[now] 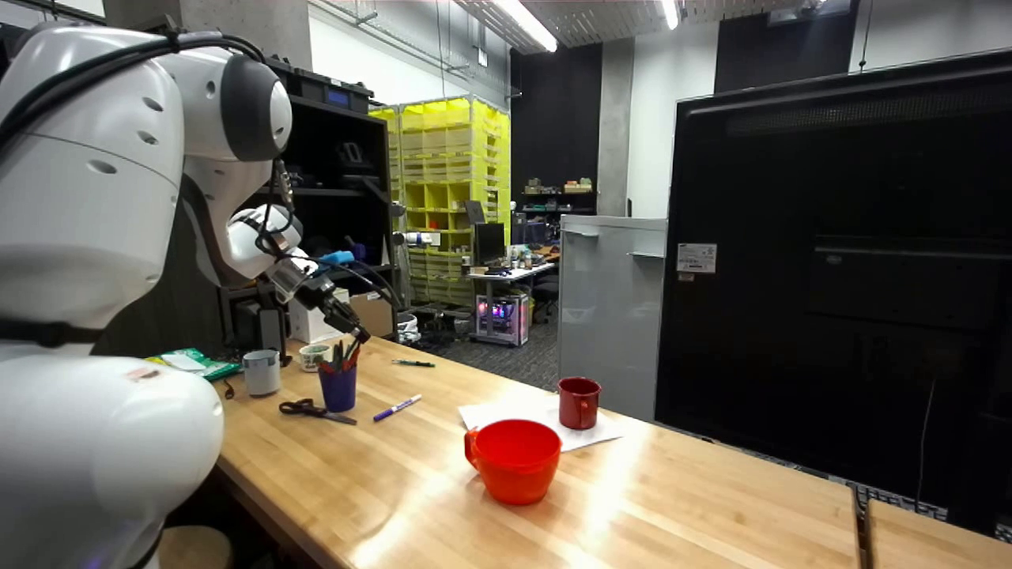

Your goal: Put the green pen in the blue cup.

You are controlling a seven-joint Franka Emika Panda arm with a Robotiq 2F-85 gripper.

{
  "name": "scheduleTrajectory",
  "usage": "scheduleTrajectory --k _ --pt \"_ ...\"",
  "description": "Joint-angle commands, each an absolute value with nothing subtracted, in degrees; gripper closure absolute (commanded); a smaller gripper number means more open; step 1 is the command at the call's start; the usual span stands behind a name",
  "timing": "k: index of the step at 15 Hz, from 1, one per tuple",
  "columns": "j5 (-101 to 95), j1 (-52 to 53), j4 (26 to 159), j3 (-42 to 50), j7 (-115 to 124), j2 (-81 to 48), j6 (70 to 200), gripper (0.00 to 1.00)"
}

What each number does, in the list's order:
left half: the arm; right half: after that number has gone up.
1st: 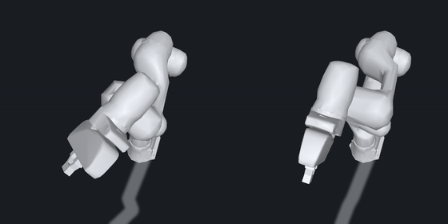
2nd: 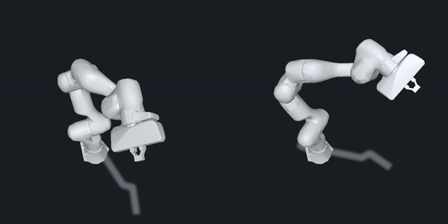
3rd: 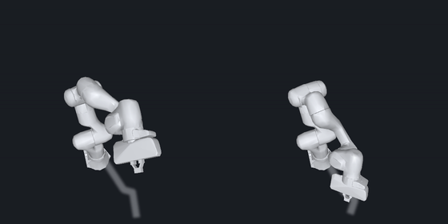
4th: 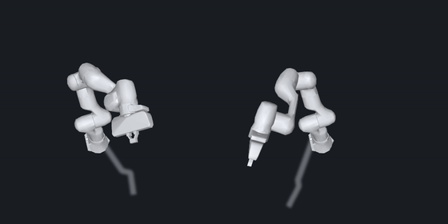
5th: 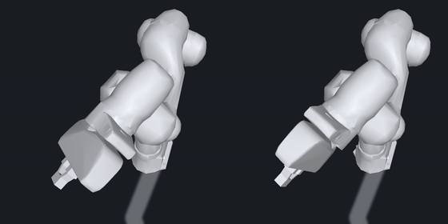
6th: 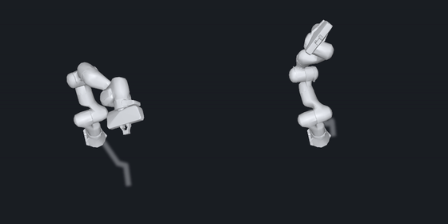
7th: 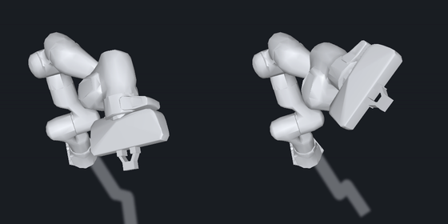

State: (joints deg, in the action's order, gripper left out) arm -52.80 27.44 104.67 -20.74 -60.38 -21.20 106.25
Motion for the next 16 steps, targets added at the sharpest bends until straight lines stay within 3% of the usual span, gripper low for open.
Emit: scheduleTrajectory --k 1,15,16 --pt "-55.3 27.6 105.1 -21.2 -60.7 -20.9 103.8 0.98" --pt "-54.6 28.0 107.3 -23.3 -60.0 -21.5 100.9 0.98" --pt "-54.6 28.1 107.4 -23.4 -60.0 -21.5 100.8 0.72"
